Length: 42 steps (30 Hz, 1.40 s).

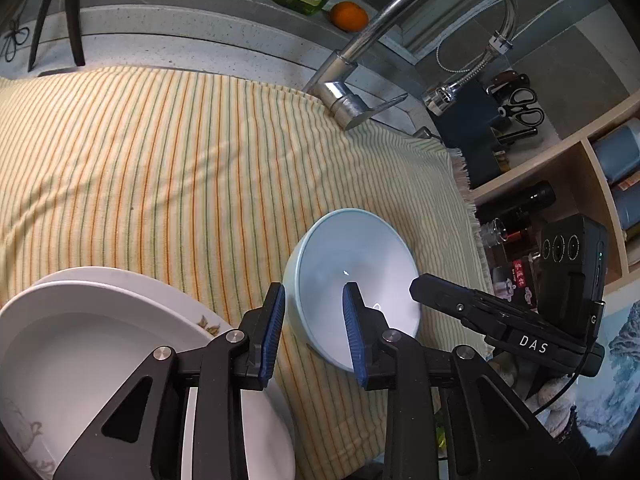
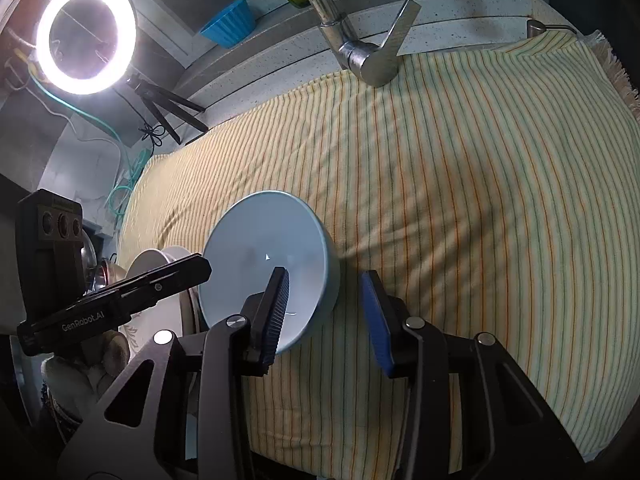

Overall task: Organize plates and bowls
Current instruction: 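Close both grippers on the light blue bowl rim, then lift the light blue bowl with both grippers and carry it over the red pot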

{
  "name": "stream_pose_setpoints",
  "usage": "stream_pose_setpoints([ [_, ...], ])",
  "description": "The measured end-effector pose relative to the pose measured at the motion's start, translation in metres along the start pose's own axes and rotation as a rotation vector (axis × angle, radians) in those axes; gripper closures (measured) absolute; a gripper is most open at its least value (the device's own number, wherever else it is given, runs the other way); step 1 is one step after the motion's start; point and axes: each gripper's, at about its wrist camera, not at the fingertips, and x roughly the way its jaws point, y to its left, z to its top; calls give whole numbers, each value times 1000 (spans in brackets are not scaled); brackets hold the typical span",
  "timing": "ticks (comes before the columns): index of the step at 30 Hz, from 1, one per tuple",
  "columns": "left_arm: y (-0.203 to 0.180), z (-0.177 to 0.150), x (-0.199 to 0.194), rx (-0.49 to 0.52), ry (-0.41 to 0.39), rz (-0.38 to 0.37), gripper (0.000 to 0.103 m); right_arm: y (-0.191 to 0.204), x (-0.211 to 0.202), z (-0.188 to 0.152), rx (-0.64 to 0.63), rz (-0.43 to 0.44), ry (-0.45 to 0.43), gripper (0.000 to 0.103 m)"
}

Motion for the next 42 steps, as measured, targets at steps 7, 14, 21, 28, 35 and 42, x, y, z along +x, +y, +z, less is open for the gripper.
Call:
stream_pose_setpoints([
  [7,1,0,7,-2,11,9,82,-4,8,0,2,15,26,82],
  [14,-1,0,6,2,9,12,83,-2,9,-1,-5,8,23,87],
  [21,-2,0,-6,-1,-14,0,83,8,-2,2,-15,13,5,87],
  [28,-2,0,-37,1,-74,-3,83,34,-15,9,-62,25,-22,87],
  [35,9,-5,-78,-20,-149,2,83,74,-20,15,-131,60,-40,87],
  [42,33,-15,-118,-69,-221,20,83,121,-13,16,-212,96,-32,87],
])
